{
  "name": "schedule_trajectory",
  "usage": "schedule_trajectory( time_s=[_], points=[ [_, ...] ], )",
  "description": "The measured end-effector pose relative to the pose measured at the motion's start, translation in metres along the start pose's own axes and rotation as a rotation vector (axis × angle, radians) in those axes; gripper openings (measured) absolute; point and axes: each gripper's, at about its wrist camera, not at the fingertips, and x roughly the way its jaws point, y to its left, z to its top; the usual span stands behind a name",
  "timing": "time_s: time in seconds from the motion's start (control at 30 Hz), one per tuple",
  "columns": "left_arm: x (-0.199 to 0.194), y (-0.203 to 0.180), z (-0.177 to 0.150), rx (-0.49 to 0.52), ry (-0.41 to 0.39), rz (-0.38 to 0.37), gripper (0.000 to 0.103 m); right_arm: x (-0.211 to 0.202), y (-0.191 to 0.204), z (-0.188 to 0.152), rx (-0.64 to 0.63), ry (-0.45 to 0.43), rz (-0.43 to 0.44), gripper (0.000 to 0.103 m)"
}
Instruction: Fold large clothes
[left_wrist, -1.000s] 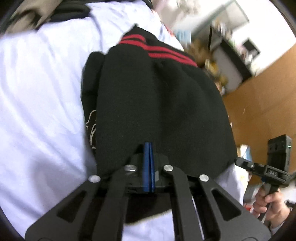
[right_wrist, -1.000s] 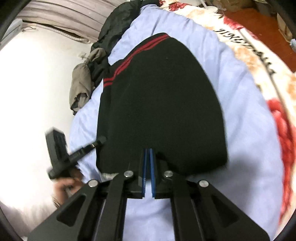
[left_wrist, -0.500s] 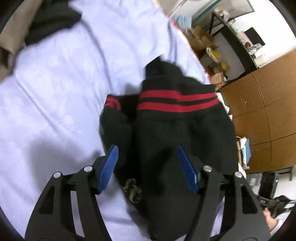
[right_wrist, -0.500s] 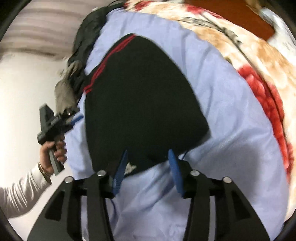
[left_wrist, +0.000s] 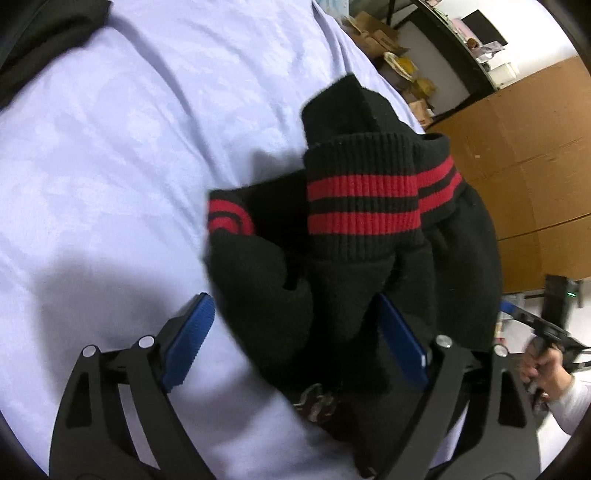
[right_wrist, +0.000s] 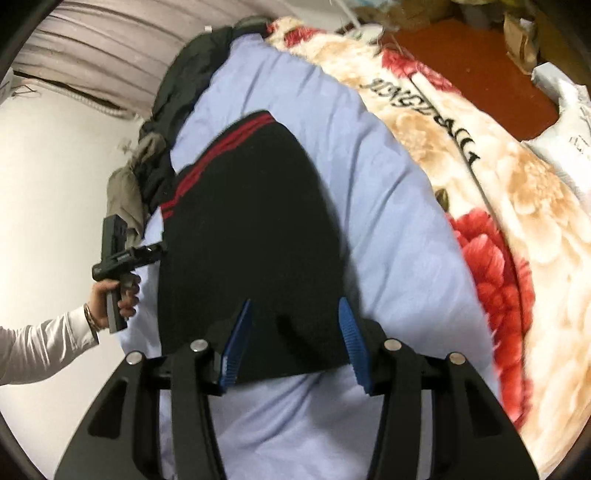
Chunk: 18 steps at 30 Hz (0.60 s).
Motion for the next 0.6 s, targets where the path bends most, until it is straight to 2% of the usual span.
schedule_trajectory(
  time_s=[0.07,0.23,0.4,0.47,0.53,0.6],
  points=[
    [0.007,0.002,0.005,-0.002,0.009,-0.015,0.090,0.001,-0.005,0.005,0.019,0.018,0.039,0.050],
    [0.020,0.000,0.005,-0.015,-0.008,-0.010,0.096,0.003,-0.006,0.001,0.068,0.011,0.070,0.050],
    [0.019,0.007,0.002,-0.036,0.000,-0.046,0.096,0.006,-0.014,-0.026,0.156,0.023,0.080,0.050],
    [0.022,0.013,0.002,-0.057,0.011,-0.075,0.096,0.001,-0.015,-0.039,0.198,0.004,0.100,0.056],
    [0.026,0.015,0.001,-0.072,0.016,-0.082,0.097,-0.006,-0.018,-0.054,0.276,-0.031,0.122,0.077],
    [0.028,0.016,-0.001,-0.087,0.009,-0.077,0.097,-0.006,-0.022,-0.067,0.348,-0.046,0.144,0.078]
  ],
)
